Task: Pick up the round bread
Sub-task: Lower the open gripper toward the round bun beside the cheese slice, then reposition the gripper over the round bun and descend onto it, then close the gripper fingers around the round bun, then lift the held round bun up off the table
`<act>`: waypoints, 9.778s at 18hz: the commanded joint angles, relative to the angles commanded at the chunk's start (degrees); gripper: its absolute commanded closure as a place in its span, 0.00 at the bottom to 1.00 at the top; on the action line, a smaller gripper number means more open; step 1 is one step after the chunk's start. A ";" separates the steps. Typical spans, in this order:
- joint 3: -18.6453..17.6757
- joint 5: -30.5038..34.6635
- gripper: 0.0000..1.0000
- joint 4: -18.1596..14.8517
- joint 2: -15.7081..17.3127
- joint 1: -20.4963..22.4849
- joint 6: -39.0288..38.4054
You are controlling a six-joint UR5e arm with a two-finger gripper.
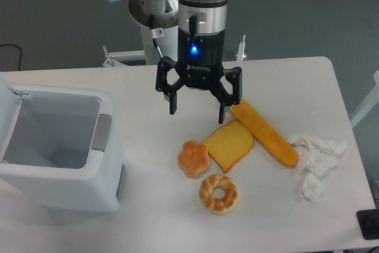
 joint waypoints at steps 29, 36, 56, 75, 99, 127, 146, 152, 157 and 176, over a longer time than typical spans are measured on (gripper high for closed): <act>-12.83 11.07 0.00 -0.79 0.18 -3.16 2.21; -11.95 10.46 0.00 -0.26 -5.36 -3.69 0.80; -11.16 11.69 0.00 -0.44 -13.53 -1.85 -8.51; -8.44 11.25 0.00 -0.18 -22.06 1.76 -14.32; -7.56 10.02 0.00 0.00 -24.52 0.09 -19.86; -9.05 10.11 0.00 1.76 -24.87 -0.88 -20.65; -8.96 10.11 0.93 1.67 -24.35 -0.97 -19.86; -7.91 10.55 0.94 1.49 -21.98 -0.97 -19.43; -5.10 10.63 0.94 1.41 -19.95 -0.88 -18.02; -0.79 10.11 0.90 1.76 -8.00 -4.22 5.53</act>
